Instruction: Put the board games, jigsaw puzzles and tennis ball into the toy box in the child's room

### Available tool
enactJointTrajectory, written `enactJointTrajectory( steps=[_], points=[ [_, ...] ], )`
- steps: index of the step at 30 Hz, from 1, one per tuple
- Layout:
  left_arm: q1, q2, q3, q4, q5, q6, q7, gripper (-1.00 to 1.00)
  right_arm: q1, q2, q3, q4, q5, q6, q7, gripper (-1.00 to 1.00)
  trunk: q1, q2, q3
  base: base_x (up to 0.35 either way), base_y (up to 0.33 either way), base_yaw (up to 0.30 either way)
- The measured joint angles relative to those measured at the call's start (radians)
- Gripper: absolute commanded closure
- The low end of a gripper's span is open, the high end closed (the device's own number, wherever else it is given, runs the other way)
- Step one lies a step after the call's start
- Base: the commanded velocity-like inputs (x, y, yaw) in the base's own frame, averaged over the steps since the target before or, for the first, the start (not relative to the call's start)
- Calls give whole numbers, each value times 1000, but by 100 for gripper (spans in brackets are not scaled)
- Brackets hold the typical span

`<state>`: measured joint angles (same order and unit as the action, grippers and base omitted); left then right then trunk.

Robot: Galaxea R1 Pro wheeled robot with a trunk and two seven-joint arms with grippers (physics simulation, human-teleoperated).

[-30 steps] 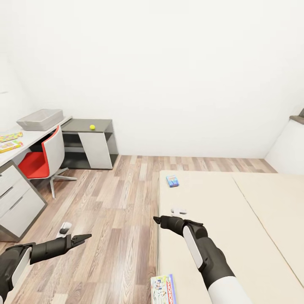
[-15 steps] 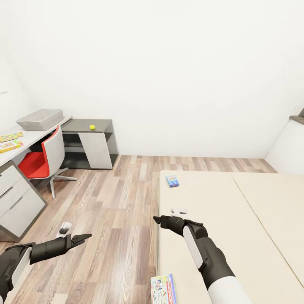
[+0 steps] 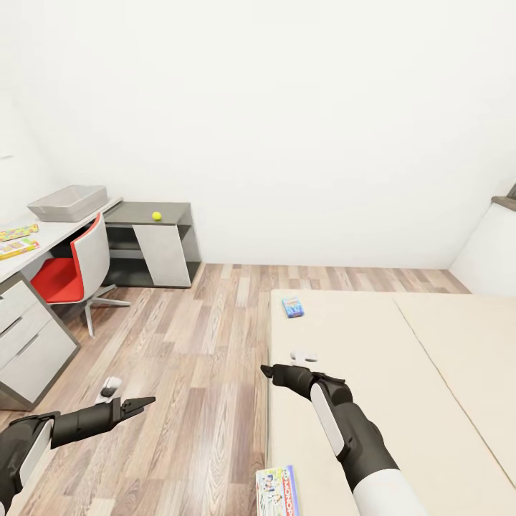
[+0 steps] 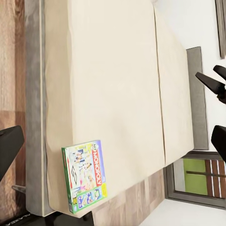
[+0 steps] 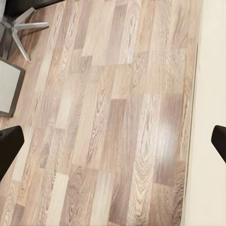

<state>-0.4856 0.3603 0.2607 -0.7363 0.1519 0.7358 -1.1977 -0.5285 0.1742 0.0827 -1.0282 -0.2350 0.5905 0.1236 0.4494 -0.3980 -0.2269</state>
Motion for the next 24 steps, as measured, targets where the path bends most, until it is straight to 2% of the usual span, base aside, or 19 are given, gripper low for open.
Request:
enactJointTrajectory(
  steps=[14,24],
  points=[
    [0,0,0,0,0,0,0,-100,0,0,1,0,0,0,0,-100,0,0,6,0,0,-86],
    [0,0,0,0,0,0,0,-100,0,0,1,0,0,-1,0,-100,0,0,12,0,0,-22]
  ],
)
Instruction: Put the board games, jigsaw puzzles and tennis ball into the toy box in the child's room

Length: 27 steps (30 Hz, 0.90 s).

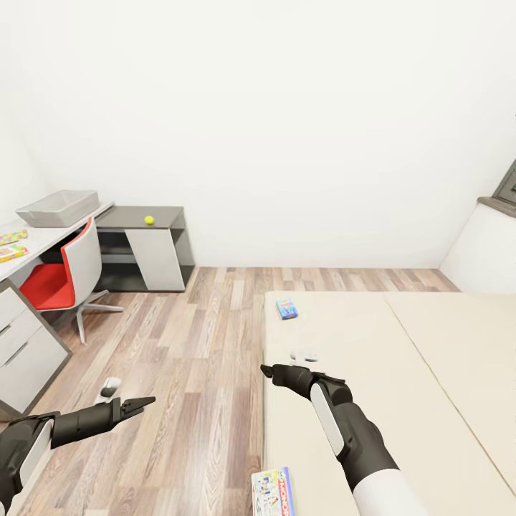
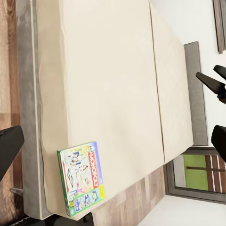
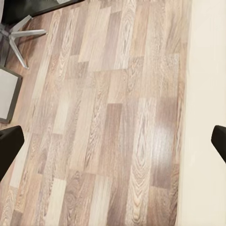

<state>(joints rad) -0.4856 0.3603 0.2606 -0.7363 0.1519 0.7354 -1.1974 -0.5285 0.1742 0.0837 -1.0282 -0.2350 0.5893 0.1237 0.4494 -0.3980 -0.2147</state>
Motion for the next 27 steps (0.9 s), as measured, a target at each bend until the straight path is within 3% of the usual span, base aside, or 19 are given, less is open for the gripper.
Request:
enactJointTrajectory(
  steps=[27],
  points=[
    [0,0,0,0,0,0,0,-100,0,0,0,0,1,-1,0,-100,0,0,38,0,0,0]
  ],
)
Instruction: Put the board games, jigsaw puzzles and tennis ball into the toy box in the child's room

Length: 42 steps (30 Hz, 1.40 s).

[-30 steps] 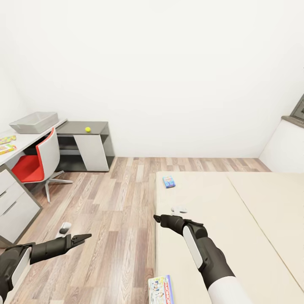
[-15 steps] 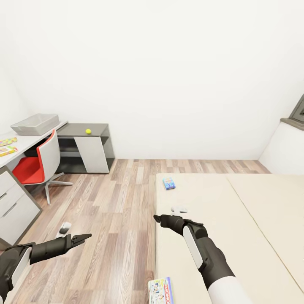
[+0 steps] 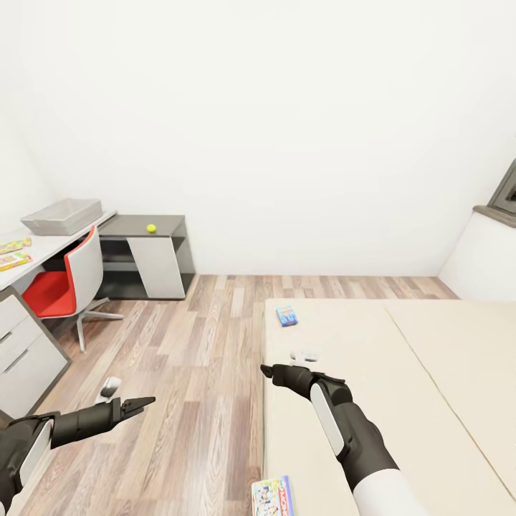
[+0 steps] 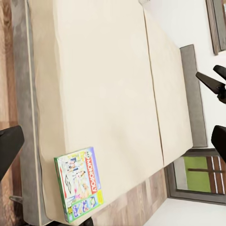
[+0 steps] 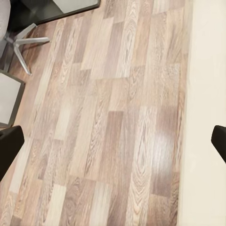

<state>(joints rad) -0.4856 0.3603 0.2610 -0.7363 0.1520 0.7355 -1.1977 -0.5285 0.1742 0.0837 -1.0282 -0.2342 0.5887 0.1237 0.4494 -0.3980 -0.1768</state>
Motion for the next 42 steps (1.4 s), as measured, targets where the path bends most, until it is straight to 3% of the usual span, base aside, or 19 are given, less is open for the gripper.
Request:
enactJointTrajectory(
  steps=[12,26,42],
  points=[
    [0,0,0,0,0,0,1,-100,0,0,36,0,-1,-3,0,-100,0,0,19,0,0,0],
    [0,-1,-1,0,0,0,1,-100,0,0,40,0,-1,-3,0,-100,0,0,41,0,0,0],
    [0,-1,-1,0,0,0,1,-100,0,0,40,0,-2,-3,0,-100,0,0,44,0,2,0]
  ],
)
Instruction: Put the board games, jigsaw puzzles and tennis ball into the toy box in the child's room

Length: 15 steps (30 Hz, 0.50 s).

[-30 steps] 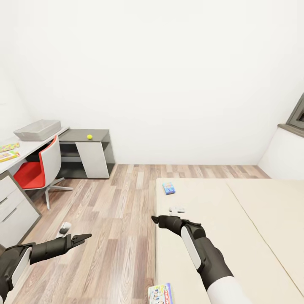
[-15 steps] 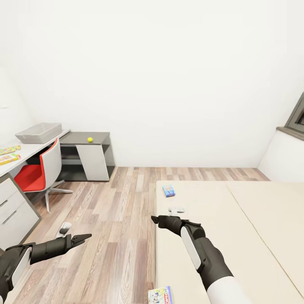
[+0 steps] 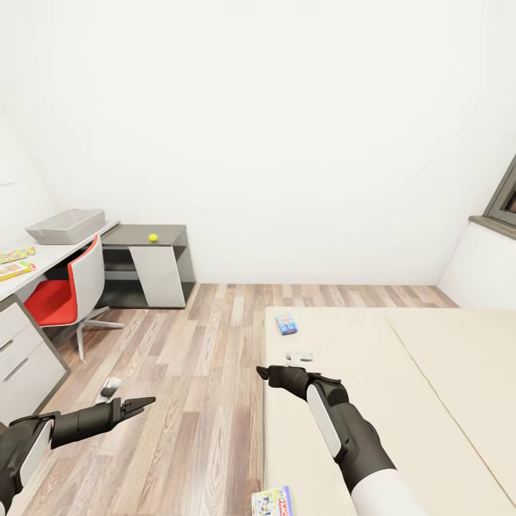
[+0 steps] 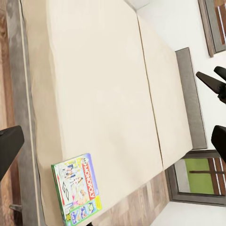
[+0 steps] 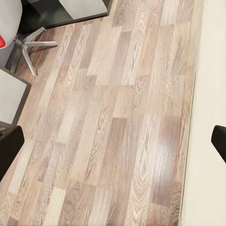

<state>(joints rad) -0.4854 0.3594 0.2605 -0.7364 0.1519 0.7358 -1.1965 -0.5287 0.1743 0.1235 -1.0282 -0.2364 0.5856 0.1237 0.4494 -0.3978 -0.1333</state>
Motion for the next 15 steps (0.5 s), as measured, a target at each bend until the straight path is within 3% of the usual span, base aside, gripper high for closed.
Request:
enactJointTrajectory(
  steps=[6,15],
  points=[
    [0,0,0,0,0,0,0,-100,0,0,0,0,0,0,0,-100,0,0,0,0,107,0],
    [0,0,0,0,-1,0,0,-100,0,0,0,0,0,0,0,-100,0,0,0,0,228,0]
  ],
)
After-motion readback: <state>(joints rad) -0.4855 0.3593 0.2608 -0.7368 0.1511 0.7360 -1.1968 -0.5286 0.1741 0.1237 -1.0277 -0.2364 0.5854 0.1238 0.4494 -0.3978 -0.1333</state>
